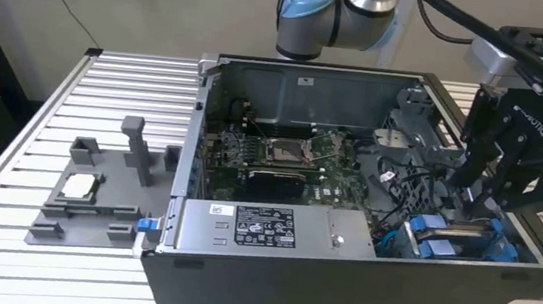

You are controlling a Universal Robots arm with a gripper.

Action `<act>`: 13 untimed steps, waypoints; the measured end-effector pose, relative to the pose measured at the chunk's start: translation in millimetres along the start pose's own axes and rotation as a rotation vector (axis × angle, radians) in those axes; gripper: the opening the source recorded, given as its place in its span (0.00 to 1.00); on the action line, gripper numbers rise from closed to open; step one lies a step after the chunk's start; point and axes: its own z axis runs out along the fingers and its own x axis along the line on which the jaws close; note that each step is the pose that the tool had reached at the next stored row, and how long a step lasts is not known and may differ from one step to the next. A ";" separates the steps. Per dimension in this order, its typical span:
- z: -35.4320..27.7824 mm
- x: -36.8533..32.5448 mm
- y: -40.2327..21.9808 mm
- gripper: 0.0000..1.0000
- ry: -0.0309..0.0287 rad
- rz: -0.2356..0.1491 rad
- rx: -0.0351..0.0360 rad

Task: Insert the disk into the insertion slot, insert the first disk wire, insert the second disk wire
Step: 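Insert the disk into the insertion slot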

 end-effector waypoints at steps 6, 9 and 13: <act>-1.7 -1.6 0.1 0.47 -0.0009 -0.001 0.0295; -1.7 -1.7 0.3 0.47 -0.0168 -0.005 0.0815; -1.6 -2.0 0.3 0.47 -0.0345 -0.013 0.1490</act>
